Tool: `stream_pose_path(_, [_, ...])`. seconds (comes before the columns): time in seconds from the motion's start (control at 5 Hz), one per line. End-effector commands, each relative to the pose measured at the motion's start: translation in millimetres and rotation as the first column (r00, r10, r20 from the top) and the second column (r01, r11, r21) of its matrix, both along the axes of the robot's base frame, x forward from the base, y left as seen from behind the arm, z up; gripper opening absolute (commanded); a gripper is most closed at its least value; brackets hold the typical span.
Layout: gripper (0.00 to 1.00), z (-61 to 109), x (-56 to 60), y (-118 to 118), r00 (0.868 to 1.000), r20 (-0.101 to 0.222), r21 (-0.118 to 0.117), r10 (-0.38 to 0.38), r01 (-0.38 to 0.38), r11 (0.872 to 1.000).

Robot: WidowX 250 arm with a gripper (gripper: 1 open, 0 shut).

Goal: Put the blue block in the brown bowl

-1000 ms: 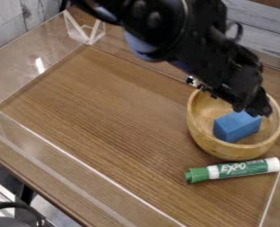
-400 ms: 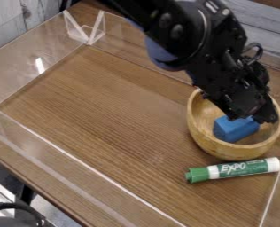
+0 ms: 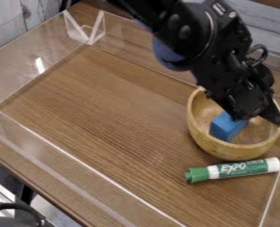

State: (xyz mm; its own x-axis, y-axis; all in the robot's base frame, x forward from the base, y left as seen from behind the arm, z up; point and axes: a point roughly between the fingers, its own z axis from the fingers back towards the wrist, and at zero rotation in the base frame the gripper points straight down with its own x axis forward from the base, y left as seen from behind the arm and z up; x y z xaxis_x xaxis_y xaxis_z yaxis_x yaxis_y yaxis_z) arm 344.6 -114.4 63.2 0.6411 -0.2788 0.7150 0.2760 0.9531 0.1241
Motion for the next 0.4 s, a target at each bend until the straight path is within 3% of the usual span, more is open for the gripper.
stream_pose_path(0.0, [0.00, 18.4, 11.3, -2.6, 0.999, 0.046, -0.016, 0.008, -0.007, 1.000])
stream_pose_path(0.2, [0.00, 21.4, 13.9, -0.8, 0.999, 0.048, -0.009, 0.012, -0.012, 1.000])
